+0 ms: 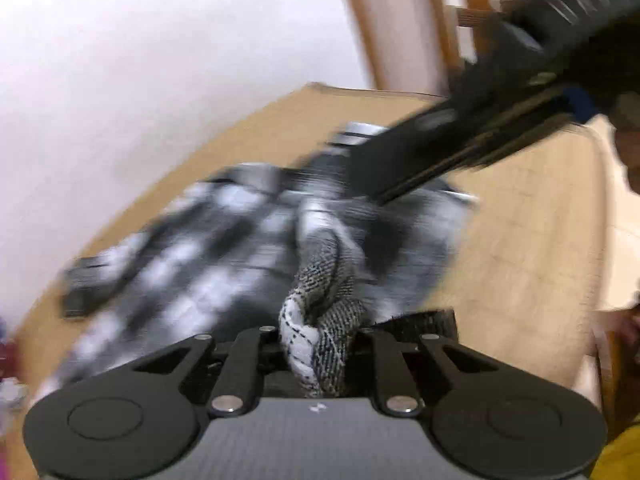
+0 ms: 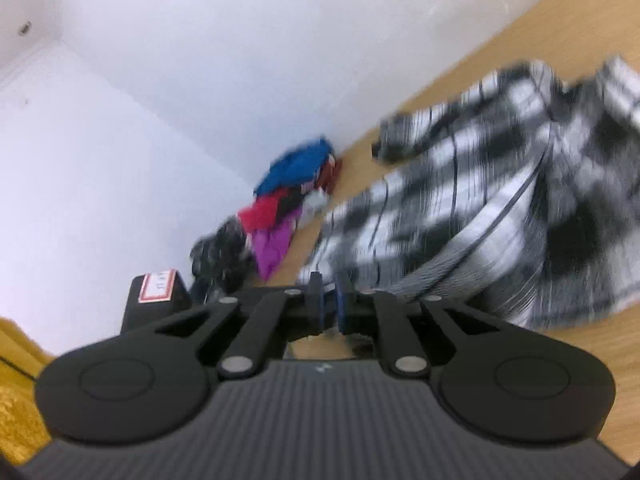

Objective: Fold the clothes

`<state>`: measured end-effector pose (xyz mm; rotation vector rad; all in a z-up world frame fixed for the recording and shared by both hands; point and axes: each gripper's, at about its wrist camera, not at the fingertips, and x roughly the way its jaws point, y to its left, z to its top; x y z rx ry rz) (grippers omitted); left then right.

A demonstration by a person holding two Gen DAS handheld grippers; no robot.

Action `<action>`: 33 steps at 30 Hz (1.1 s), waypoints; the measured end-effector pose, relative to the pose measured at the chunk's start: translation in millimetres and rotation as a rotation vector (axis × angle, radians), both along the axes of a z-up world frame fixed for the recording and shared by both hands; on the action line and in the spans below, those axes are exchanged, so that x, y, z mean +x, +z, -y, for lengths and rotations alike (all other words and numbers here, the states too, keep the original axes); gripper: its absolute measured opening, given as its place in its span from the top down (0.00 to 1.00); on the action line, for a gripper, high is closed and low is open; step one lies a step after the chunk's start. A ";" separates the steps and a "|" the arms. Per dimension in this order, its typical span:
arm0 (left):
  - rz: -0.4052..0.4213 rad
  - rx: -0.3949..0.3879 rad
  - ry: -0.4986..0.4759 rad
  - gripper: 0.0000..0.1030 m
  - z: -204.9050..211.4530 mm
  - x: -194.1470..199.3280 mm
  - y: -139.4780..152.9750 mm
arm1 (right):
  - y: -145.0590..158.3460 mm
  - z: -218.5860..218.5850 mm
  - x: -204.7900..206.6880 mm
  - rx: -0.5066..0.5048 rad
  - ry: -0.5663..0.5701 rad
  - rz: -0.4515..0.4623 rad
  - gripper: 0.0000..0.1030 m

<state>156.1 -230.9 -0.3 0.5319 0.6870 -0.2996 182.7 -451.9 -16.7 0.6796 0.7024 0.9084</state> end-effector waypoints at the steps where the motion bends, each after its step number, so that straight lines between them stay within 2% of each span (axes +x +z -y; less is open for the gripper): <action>1: 0.029 0.037 0.012 0.84 -7.1 5.4 9.3 | -3.2 8.0 4.3 0.026 -0.047 0.002 0.78; 2: 0.064 0.090 0.009 0.84 -12.8 9.7 19.1 | -8.9 14.2 11.6 0.038 -0.078 -0.010 0.71; 5: 0.166 0.271 -0.032 0.84 -22.9 29.9 48.9 | -34.8 9.9 40.7 -0.070 -0.077 -0.080 0.70; 7: 0.221 0.376 -0.073 0.84 -26.7 38.9 68.1 | -54.7 -11.0 64.6 -0.146 -0.019 -0.130 0.70; 10: 0.322 0.536 -0.120 0.84 -26.6 48.1 89.6 | -80.3 -54.5 104.4 -0.203 0.038 -0.164 0.70; 12: 0.373 0.623 -0.138 0.83 -27.5 53.5 99.0 | -88.9 -74.0 126.6 -0.259 -0.011 -0.164 0.70; 14: 0.386 0.662 -0.152 0.82 -31.1 52.6 102.7 | -94.4 -84.0 146.4 -0.315 -0.107 -0.160 0.73; 17: 0.348 0.650 -0.151 0.82 -41.3 39.7 90.5 | -106.0 -75.6 161.3 -0.230 -0.178 -0.226 0.73; 20: 0.287 0.635 -0.096 0.81 -58.2 22.9 46.1 | -113.3 -67.6 154.8 -0.226 -0.191 -0.247 0.72; 25: 0.095 0.503 0.055 0.80 -92.9 -0.6 -35.4 | -122.0 -47.7 125.9 -0.219 -0.166 -0.260 0.73; 28: 0.070 0.437 0.105 0.79 -97.1 -10.7 -45.0 | -114.9 -45.2 116.2 -0.258 -0.135 -0.291 0.70; 30: 0.086 0.400 0.120 0.79 -97.0 -13.1 -40.4 | -101.7 -57.6 107.3 -0.283 -0.032 -0.244 0.70; 33: 0.130 0.379 0.092 0.78 -93.2 -7.4 -25.3 | -91.6 -106.6 91.1 -0.350 0.231 -0.167 0.70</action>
